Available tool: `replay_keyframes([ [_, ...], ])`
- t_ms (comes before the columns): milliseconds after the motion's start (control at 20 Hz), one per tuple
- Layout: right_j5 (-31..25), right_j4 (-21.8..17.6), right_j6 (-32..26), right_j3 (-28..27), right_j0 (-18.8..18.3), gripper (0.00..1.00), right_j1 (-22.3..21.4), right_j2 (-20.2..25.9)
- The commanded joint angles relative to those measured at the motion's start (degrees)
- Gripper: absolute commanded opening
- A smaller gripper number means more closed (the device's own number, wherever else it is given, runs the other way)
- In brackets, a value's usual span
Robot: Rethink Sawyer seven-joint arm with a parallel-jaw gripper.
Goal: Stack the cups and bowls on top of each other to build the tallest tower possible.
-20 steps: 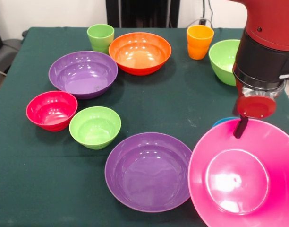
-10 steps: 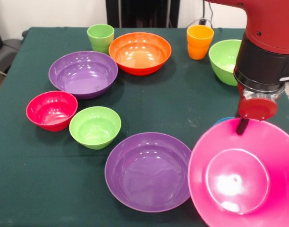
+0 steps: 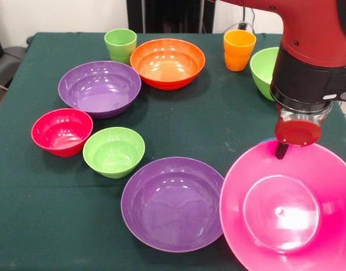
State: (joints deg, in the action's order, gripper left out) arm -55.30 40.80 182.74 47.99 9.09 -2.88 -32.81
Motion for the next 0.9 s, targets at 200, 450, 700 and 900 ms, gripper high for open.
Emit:
replay_keyframes([
  [200,-0.06,-6.65,-12.0,6.45,-1.36,0.0,-5.77,8.27],
  [450,-4.17,-7.99,-7.68,8.61,0.41,0.0,-10.89,5.94],
  [700,1.78,-7.37,-4.42,13.14,1.42,0.0,-12.96,8.06],
  [900,4.67,-6.71,-6.92,16.57,0.56,0.0,-14.51,11.05],
])
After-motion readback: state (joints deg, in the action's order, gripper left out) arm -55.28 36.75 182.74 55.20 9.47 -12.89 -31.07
